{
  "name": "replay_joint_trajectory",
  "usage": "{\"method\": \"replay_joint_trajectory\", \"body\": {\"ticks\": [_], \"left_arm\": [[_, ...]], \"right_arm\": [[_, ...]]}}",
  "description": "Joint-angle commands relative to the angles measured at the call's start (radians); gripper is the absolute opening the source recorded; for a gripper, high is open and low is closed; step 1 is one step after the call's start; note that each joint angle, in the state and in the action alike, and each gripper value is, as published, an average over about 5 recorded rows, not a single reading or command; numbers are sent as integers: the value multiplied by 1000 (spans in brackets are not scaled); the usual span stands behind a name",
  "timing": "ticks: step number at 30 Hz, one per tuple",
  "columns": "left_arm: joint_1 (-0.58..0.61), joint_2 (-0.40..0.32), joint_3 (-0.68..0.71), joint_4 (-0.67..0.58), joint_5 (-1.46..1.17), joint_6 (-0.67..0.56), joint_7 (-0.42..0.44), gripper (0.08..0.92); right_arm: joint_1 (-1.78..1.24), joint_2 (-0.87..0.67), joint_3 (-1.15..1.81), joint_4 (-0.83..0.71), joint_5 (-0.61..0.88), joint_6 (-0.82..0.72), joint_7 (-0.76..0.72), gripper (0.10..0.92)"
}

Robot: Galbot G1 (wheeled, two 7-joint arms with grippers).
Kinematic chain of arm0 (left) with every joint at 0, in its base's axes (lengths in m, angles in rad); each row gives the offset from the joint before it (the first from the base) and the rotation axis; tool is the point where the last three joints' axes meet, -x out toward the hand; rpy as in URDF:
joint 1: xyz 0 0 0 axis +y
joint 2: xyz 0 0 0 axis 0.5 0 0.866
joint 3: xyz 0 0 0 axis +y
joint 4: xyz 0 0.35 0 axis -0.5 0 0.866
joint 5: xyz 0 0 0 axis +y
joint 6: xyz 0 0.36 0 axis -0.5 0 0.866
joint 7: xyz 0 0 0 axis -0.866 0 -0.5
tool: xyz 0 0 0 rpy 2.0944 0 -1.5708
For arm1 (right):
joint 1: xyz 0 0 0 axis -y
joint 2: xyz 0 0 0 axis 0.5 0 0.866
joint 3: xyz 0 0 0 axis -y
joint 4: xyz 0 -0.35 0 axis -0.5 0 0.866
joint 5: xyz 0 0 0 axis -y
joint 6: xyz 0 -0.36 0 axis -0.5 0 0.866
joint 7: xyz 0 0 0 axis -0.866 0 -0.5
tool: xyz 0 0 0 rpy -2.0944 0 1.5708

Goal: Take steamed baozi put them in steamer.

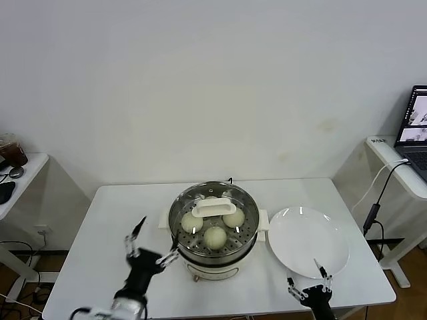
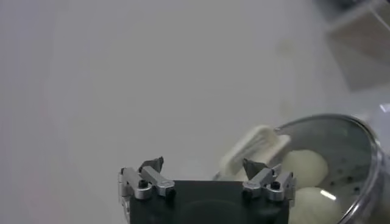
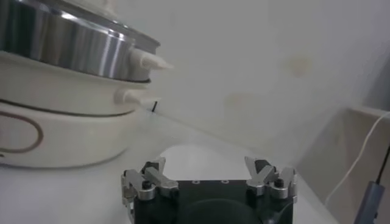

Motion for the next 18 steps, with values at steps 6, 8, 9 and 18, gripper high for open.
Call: {"method": "replay_joint_trajectory", "body": {"ticks": [6,8,9,18], "left_arm": [[329,-45,-160,270,-417,-429,-10,823],[324,-51,-152,290,-402,-449,1,823],[322,-53,-151,295,-396,-455,4,823],[300,-50,-169,311,-370,-457,21,823]], "right_arm": [[-129,-111,-118,87,174,-52,24,823],[-133,-111,-124,95,187,-58,25,823],[-134,-111,-126,99,192,-61,24,823],[-144,-118,-123,108,212,-70,20,823]]}}
